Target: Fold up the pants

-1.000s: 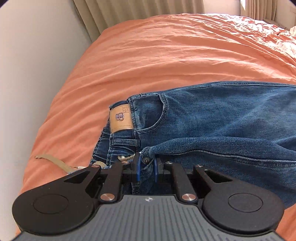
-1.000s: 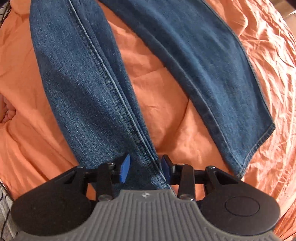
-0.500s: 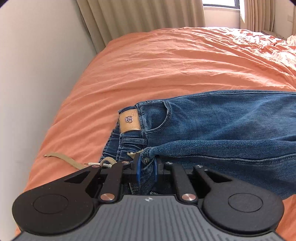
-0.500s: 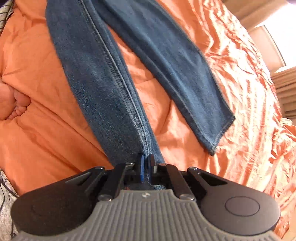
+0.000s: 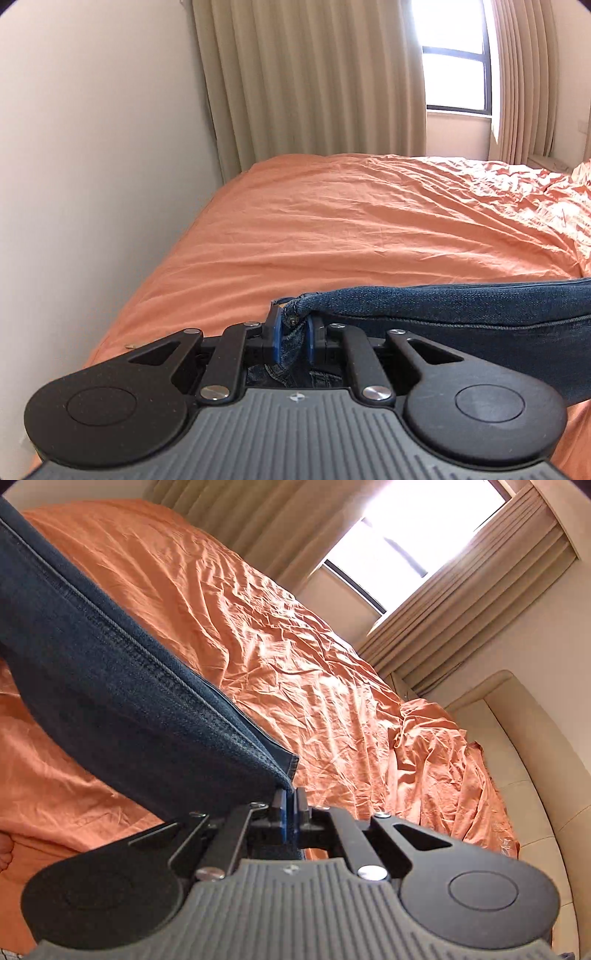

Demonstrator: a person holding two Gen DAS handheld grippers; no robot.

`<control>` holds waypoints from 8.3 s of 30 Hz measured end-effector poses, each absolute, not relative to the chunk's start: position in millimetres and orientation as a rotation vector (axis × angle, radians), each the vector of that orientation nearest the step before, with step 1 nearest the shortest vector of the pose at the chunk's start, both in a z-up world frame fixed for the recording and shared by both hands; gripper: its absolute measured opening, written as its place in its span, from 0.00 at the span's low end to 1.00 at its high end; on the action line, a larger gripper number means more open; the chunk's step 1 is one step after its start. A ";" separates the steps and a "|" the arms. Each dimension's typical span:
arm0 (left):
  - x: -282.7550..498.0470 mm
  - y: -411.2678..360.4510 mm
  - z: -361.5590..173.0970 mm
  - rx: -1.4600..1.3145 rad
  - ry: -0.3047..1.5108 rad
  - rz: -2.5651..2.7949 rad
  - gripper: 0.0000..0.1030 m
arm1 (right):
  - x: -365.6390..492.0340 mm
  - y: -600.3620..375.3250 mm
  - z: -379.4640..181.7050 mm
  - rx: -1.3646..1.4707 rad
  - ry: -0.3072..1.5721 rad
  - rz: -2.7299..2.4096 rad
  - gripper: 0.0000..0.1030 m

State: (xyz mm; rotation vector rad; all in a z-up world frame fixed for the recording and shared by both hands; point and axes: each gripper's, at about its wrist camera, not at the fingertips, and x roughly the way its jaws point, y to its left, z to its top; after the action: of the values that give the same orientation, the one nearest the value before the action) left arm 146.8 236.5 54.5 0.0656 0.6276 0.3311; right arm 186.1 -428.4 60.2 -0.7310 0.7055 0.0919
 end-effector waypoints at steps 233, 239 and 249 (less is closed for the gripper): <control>491.6 -174.9 -180.3 0.232 0.953 -0.389 0.15 | 332.9 -621.3 -234.7 1.117 0.706 -0.130 0.01; 482.9 -179.8 -164.3 0.234 0.937 -0.358 0.14 | 329.6 -621.4 -236.4 1.144 0.704 -0.137 0.01; 387.1 -201.1 -162.5 0.261 1.019 -0.391 0.11 | 330.4 -618.8 -232.5 1.111 0.705 -0.145 0.01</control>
State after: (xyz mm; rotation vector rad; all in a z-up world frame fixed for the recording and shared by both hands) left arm 387.1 -201.1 -162.5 0.2608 1.0190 -0.3910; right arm 330.4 -618.8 -232.5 1.1112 0.7053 -0.1446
